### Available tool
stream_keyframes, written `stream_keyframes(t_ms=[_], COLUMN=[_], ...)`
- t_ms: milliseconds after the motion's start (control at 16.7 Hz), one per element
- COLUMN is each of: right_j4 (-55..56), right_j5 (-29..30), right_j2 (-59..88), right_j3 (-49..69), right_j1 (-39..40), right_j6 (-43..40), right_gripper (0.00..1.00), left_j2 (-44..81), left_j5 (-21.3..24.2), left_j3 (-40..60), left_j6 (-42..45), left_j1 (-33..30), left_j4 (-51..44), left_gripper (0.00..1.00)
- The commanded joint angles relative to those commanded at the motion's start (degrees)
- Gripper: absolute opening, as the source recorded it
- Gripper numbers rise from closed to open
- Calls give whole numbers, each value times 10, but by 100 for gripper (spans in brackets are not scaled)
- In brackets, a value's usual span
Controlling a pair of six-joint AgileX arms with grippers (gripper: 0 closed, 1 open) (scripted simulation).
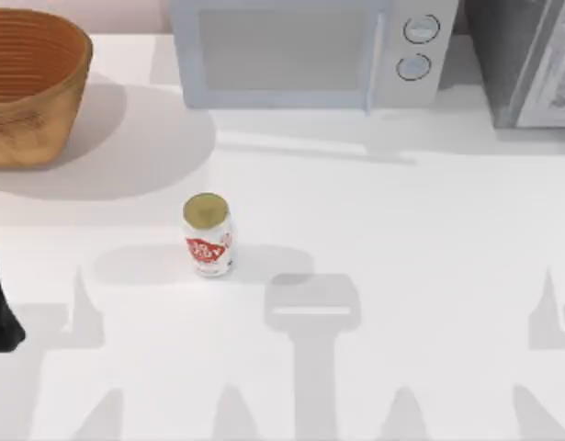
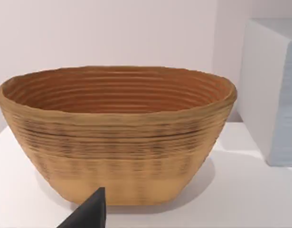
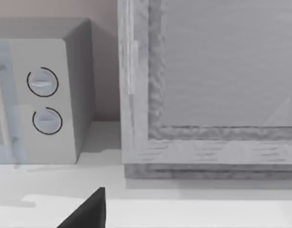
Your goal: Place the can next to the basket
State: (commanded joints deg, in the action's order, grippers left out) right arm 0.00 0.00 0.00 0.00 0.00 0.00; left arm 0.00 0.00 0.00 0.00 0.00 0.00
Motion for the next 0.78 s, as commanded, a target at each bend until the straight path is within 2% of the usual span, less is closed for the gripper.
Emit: stream_keyframes(t_ms=[360, 540, 780], right_j4=[0, 0, 0], right_j5=[0, 0, 0], right_j2=[0, 0, 0], right_j3=[0, 0, 0], right_j1=[0, 0, 0], right_j6=[0, 0, 0], right_gripper=[100, 100, 100], left_j2=[56, 163, 379], left_j5=[2, 3, 3], left_j3=[36, 105, 238], left_j6=[21, 54, 105], left_j1=[-31, -78, -153], left_j4=[-37, -100, -213], left_gripper=[100, 100, 100])
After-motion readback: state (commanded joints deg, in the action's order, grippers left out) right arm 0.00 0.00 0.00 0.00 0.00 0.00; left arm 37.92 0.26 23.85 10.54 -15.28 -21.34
